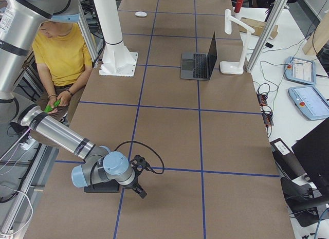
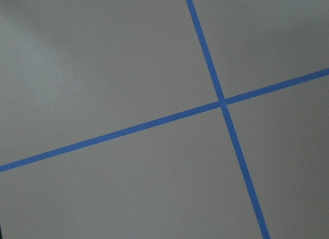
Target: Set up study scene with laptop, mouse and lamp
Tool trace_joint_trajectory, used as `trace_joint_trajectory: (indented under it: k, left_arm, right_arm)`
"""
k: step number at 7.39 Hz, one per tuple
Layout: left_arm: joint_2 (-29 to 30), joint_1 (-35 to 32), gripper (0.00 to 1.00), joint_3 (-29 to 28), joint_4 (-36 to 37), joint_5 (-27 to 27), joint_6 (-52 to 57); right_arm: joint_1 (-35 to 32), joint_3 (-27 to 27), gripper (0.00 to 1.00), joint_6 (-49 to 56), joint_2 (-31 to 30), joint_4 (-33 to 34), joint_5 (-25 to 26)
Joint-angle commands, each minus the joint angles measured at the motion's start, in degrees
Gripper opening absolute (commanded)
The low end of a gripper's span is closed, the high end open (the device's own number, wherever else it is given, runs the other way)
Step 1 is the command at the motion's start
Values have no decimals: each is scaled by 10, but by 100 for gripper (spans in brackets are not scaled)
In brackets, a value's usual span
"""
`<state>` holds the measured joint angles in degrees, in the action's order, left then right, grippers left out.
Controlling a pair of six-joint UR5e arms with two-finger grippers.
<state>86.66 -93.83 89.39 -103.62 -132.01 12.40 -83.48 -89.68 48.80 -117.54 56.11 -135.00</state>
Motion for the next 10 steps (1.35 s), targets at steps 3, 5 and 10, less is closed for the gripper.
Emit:
trace_joint_trajectory:
  k: [3,5,10]
  left_arm:
    - [0,0,100,1,-1,0,0]
    - [0,0,100,2,-1,-1,0]
    - [-18,-1,100,9,-18,-7,0]
  right_arm:
    - [40,-24,97,193,22,197,-70]
    - [40,-4,97,276,80,321,-94]
    - [55,40,97,281,78,321,-95]
